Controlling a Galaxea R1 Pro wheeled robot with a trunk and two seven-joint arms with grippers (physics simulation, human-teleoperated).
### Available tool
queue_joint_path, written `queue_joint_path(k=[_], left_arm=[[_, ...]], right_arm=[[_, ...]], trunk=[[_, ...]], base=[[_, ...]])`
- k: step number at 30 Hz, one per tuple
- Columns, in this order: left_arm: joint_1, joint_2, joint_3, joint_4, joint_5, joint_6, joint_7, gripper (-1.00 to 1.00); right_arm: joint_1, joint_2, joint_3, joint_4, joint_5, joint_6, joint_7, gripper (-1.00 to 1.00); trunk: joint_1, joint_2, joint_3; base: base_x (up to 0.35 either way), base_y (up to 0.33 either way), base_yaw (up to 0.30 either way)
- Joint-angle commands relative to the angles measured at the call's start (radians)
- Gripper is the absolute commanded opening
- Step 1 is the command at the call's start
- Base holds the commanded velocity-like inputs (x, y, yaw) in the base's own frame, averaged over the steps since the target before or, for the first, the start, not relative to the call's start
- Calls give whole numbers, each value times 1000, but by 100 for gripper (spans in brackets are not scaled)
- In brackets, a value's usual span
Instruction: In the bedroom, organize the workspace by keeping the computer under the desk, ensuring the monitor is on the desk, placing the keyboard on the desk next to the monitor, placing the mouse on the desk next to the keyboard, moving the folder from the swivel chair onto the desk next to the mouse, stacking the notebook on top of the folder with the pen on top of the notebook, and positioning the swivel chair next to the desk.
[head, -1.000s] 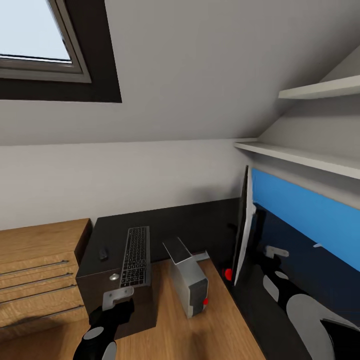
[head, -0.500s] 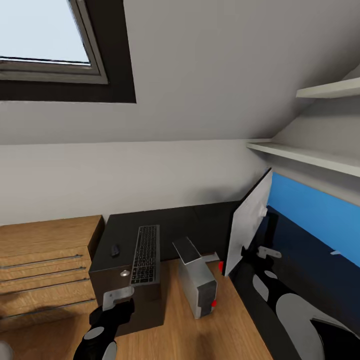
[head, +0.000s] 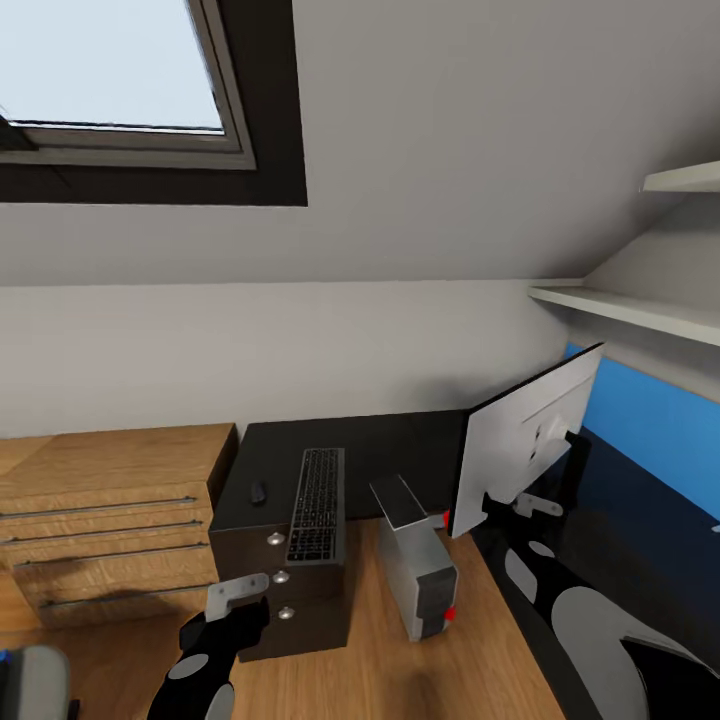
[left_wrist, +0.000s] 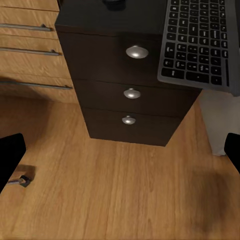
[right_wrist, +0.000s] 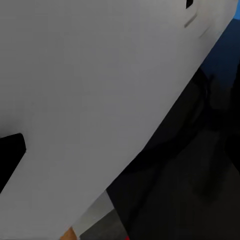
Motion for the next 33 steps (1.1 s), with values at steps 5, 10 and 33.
queue_joint_path(k=[5,10,33], left_arm=[[-1,0,-1,-1,10,2,9,100],[-1,1,0,-1,10,0,9,100],[-1,2,0,2,10,-3,8,100]], right_arm=[[-1,-1,4,-2,-5,-3,-2,100],[-1,-33,6,6,2,-26,0,100],[1,-61,6,29,6,-70,0,100]], trunk=[[0,-1,-2],[0,-1,-2],[0,-1,-2]], base=[[0,0,9],[0,0,-119],[0,0,-155]])
